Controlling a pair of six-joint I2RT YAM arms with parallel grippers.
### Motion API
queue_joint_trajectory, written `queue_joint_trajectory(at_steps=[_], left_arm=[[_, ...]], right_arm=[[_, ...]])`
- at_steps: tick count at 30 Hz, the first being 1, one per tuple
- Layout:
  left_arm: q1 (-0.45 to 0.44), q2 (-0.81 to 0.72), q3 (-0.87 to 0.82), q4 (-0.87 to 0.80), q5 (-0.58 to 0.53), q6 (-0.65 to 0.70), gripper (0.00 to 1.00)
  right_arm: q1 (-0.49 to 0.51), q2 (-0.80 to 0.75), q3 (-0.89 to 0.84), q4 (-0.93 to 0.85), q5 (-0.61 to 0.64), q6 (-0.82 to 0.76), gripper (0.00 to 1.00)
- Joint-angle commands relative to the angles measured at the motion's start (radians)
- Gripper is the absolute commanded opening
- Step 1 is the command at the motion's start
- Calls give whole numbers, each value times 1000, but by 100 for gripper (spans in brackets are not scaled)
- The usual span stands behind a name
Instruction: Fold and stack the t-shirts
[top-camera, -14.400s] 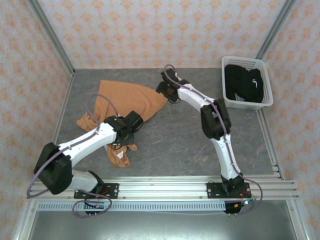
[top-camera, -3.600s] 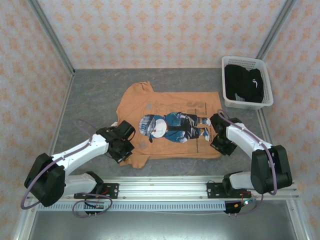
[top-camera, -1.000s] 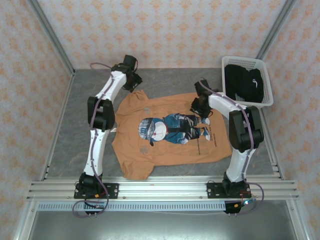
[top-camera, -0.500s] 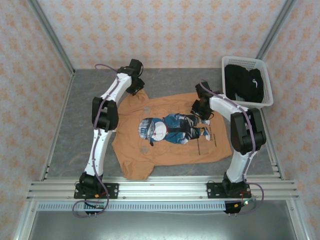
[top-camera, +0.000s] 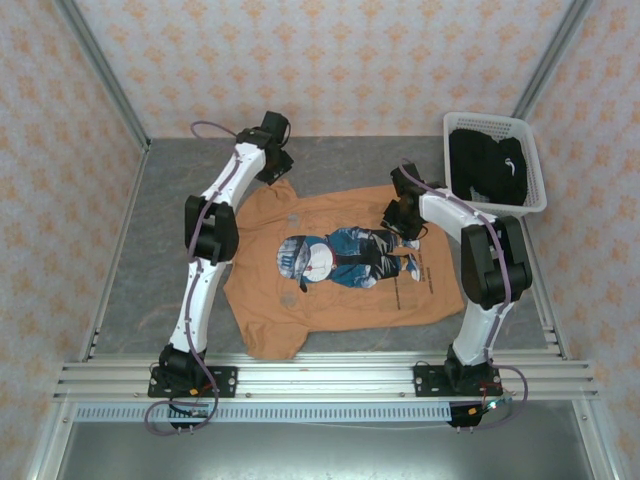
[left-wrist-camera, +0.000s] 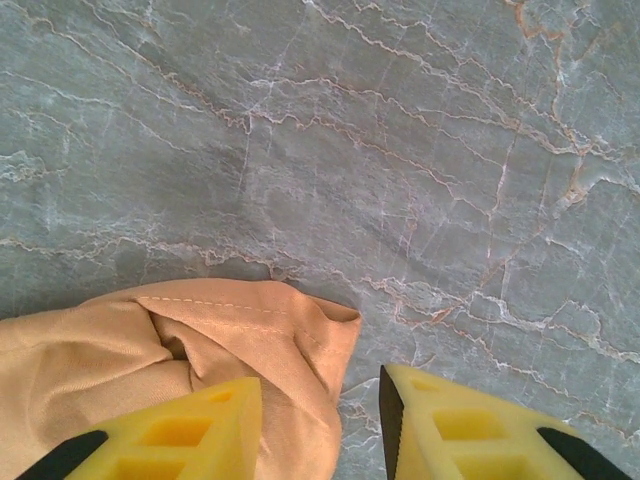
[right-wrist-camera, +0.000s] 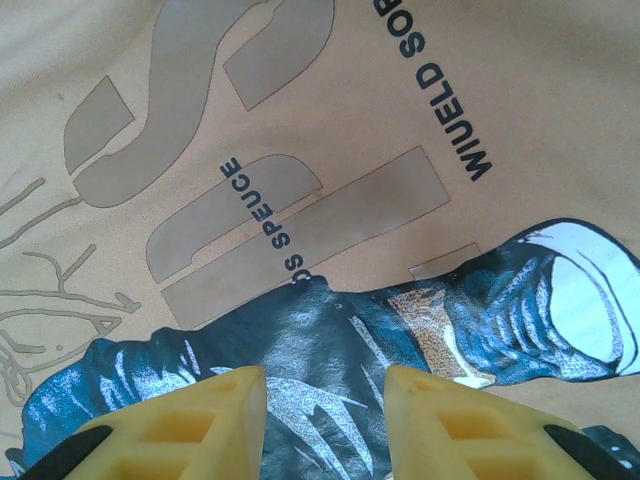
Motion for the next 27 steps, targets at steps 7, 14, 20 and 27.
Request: queue_joint_trajectory(at_steps=[7, 14, 20, 27], left_arm=[[-2, 65, 27, -36, 19, -5, 31], [0, 61, 21, -22, 6, -3, 18], [-5, 31, 40, -28, -27, 16, 0], [-45, -52, 55, -28, -106, 83, 0]], right_arm=[[1, -30, -14, -3, 12, 12, 37], [1, -30, -17, -4, 11, 10, 36], [2, -32, -26, -1, 6, 10, 36], [1, -28, -28, 5, 2, 13, 36]])
